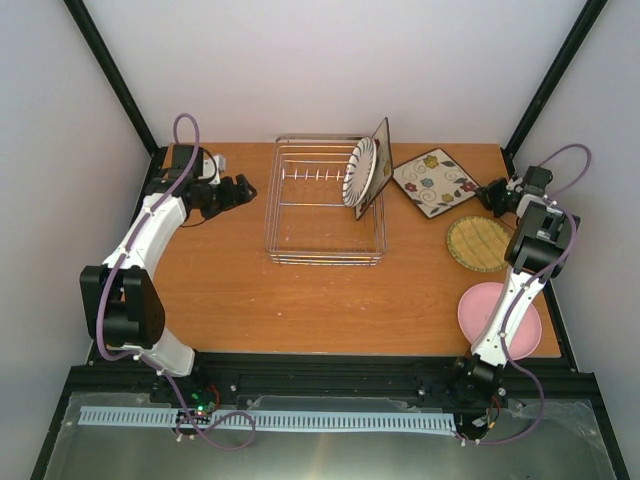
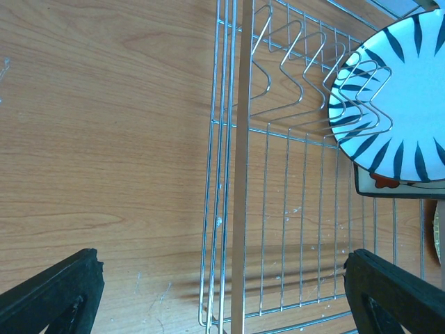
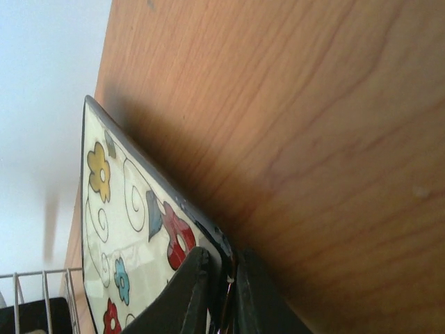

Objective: Load the plates into the dish rack
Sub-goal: Pick up the plate at the center of the board, then place the plate at the center of the board.

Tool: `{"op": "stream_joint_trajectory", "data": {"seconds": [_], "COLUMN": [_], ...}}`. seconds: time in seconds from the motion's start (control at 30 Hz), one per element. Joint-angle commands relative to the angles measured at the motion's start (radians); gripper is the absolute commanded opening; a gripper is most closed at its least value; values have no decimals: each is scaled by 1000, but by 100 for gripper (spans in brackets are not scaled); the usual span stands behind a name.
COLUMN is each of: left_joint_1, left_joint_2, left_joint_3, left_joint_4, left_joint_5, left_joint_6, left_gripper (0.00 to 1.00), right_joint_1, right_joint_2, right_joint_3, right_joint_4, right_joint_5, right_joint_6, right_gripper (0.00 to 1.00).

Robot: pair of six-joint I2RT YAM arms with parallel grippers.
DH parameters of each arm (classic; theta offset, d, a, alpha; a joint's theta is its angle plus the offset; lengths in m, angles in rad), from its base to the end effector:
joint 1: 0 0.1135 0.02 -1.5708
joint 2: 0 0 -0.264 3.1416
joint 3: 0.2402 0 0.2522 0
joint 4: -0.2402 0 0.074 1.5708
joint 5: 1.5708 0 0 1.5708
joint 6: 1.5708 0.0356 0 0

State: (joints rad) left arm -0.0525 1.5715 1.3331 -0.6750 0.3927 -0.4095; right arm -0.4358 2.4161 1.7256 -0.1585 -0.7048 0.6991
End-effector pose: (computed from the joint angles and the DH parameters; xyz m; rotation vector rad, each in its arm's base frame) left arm 0.3365 -0.0313 0.2933 -0.2777 2.4972 -0.6812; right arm 0.4733 -0.1950 0.1030 0.9868 2.1543 0.9719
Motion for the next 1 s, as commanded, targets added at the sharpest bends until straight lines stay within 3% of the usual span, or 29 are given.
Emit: {"op": "stream_joint_trajectory", "data": {"seconds": [0.0, 0.37, 0.67, 0.97], "left_joint_1": [6, 6, 6, 5], "left_joint_2": [-26, -31, -58, -73], "left_joint_3": [8, -11, -39, -64], "left_joint_4": [2, 31, 44, 66], "left_joint_5": [10, 45, 62, 92], "left_joint_6": [-7, -12, -3, -2], "left_gripper": [95, 95, 95, 95], "right_joint_1": [15, 50, 87, 108], "right_joint_2": [-15, -155, -272, -486], "right_joint_3": [-83, -156, -140, -273], "right_joint_4": [-155, -226, -339, -409], "right_joint_5": [30, 19, 130, 252], "right_joint_6": [-38, -126, -230, -317], "right_gripper": [3, 3, 3, 3]}}
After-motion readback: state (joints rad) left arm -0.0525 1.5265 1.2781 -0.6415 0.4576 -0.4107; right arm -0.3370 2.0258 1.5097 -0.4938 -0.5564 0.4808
